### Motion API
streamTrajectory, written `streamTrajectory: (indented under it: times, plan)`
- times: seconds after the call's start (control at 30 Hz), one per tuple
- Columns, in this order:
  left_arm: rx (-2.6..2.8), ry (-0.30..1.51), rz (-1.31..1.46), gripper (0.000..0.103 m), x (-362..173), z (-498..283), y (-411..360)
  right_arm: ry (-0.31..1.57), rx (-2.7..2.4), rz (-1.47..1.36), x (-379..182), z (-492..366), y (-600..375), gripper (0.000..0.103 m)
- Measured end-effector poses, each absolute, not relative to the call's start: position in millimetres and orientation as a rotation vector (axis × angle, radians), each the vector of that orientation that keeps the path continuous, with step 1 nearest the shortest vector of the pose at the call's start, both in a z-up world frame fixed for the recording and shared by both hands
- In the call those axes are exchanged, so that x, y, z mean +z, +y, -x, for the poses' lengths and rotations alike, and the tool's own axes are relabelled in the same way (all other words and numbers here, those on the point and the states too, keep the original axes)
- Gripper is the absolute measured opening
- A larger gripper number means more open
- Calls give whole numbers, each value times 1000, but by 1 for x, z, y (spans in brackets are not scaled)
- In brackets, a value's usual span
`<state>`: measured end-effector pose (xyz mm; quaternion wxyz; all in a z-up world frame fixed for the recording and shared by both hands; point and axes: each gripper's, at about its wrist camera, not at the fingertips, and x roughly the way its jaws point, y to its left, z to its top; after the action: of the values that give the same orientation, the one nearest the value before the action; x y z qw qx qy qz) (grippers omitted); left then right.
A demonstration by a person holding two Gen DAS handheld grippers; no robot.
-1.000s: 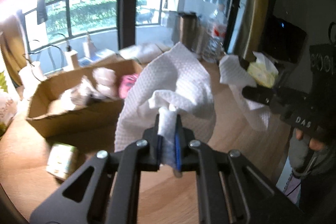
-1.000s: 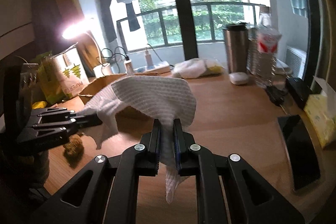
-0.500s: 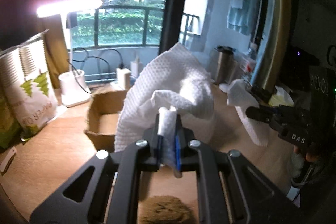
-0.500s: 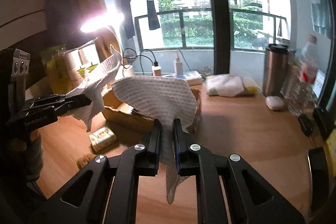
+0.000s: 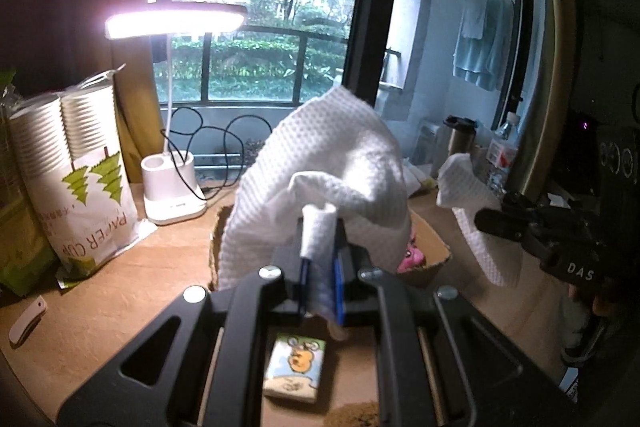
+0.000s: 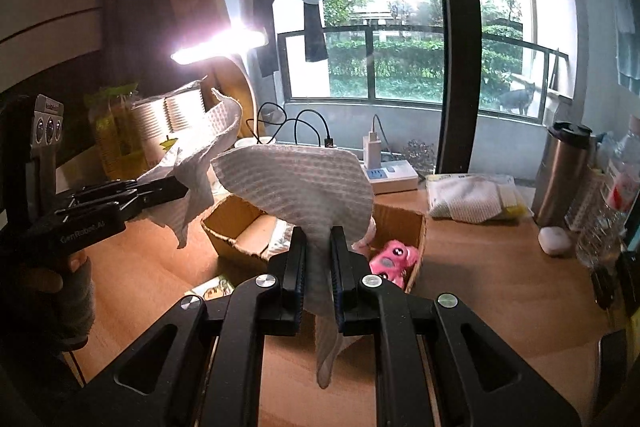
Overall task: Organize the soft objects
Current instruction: 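Carry both white towels over the box with both grippers, then open both grippers to drop the towels into the box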
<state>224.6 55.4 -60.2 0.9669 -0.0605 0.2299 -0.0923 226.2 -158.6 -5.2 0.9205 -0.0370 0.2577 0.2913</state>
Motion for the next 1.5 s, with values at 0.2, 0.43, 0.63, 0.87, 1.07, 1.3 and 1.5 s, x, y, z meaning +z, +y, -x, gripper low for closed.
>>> streamTrajectory:
  times: [0.2, 0.43, 0.63, 0.87, 1.07, 1.3, 1.5]
  plan:
    - [-193, 486, 106, 10, -74, -246, 53, 527, 609, 69, -8, -243, -150, 13]
    - [-190, 536, 128, 10, -96, -272, 54, 556, 630, 77, -17, -263, -139, 13]
    - [-194, 574, 127, 10, -110, -288, 51, 584, 641, 63, -29, -281, -134, 13]
    - [-156, 677, 128, 12, -134, -306, 50, 636, 664, 56, -50, -299, -124, 13]
    - [-131, 709, 149, 21, -144, -310, 54, 693, 646, 75, -71, -309, -114, 13]
    - [-112, 715, 124, 37, -141, -307, 54, 720, 619, 94, -78, -312, -110, 22]
    - [-115, 673, 133, 66, -128, -294, 57, 691, 588, 87, -66, -304, -114, 45]
